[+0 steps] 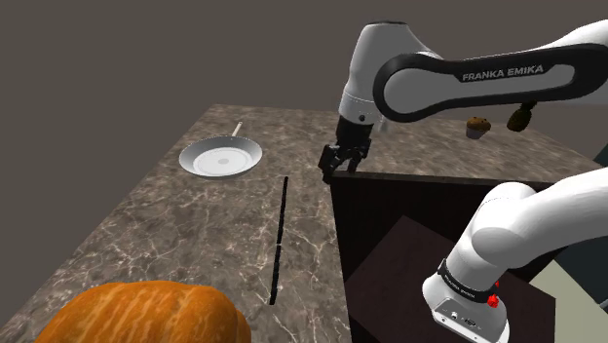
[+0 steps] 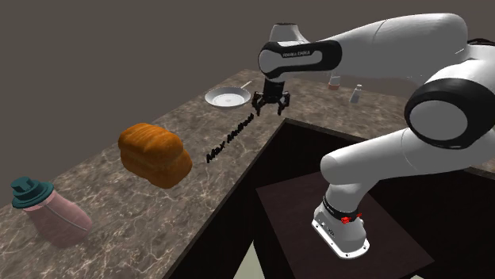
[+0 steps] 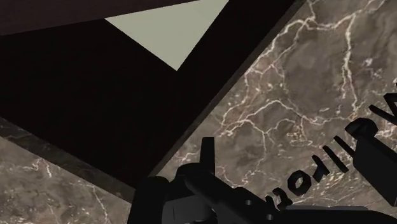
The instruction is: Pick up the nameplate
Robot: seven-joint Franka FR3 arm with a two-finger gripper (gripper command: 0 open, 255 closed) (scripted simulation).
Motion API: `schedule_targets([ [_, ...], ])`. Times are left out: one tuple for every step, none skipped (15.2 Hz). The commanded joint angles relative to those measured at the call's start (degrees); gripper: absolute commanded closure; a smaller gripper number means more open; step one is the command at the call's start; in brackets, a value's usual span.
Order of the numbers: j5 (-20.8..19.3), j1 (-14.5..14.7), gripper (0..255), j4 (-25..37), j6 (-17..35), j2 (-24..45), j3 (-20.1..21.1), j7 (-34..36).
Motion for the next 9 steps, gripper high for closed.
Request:
schedule_targets([
  [0.73, -0.47, 0, 0.68, 3.67, 2.44, 3.51, 4.96],
  [0.76, -0.92, 0, 1.23, 5.54, 4.02, 5.23, 7.28],
  [0.64, -1.5, 0, 1.89, 7.39, 5.69, 6.99, 9.64],
  [0.33, -2.17, 0, 2.65, 9.19, 7.44, 8.78, 12.08],
  [-0.18, -2.96, 0, 3.51, 10.95, 9.29, 10.6, 14.59],
  [-0.93, -3.83, 0, 4.48, 12.65, 11.22, 12.44, 17.22],
  [-1.91, -4.84, 0, 5.54, 14.29, 13.23, 14.33, 19.94],
  [-3.18, -5.96, 0, 6.7, 15.84, 15.33, 16.26, 22.81],
  [-4.74, -7.2, 0, 7.96, 17.31, 17.52, 18.25, 25.83],
])
